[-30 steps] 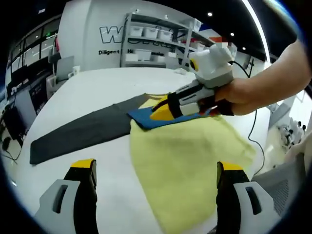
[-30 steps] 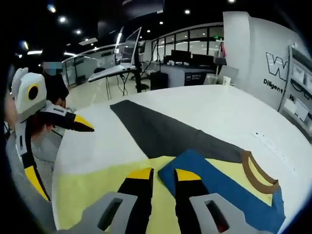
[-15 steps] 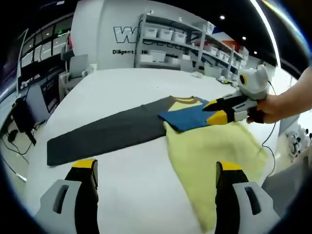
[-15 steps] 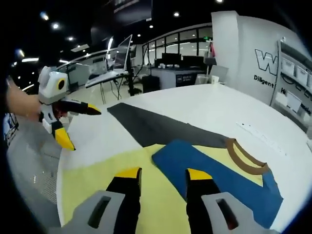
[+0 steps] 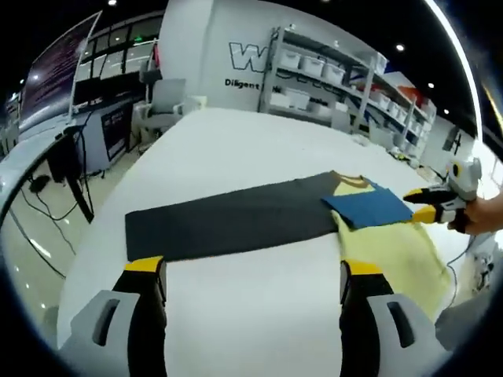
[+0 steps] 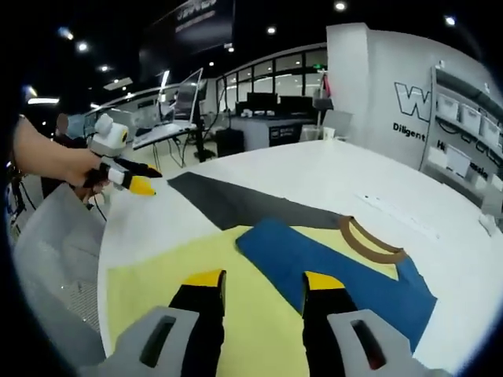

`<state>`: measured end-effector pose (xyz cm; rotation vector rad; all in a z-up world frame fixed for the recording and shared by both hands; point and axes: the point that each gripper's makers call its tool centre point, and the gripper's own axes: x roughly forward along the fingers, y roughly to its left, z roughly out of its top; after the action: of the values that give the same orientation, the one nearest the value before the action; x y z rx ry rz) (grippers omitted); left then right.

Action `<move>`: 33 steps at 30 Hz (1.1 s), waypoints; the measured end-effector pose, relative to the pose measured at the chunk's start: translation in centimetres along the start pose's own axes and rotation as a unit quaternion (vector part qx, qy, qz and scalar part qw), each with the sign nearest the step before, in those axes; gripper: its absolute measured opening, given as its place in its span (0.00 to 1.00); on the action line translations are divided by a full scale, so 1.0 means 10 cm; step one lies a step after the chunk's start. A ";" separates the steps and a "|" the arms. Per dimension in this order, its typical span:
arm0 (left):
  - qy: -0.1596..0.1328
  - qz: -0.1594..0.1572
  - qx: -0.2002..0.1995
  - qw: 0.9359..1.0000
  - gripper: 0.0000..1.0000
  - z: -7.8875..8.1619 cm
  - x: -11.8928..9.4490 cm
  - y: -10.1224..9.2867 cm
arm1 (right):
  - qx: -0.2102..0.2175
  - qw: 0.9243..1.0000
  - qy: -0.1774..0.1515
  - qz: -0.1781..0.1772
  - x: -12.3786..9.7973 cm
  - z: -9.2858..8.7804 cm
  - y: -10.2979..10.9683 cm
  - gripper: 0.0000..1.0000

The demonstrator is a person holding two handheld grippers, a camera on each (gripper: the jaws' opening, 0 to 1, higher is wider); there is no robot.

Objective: Fold the garment on the visible template until the final outline fits inside the template.

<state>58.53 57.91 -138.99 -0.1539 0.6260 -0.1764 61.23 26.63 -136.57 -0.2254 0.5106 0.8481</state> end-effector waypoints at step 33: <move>-0.012 0.113 -0.203 0.973 0.38 -0.05 0.21 0.89 | 0.029 0.996 -0.003 -0.080 -0.99 -0.40 -0.22 0.28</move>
<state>60.99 66.12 -142.35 -0.4757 0.6455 0.1760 56.08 17.14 -134.97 -0.2071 0.5044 0.6760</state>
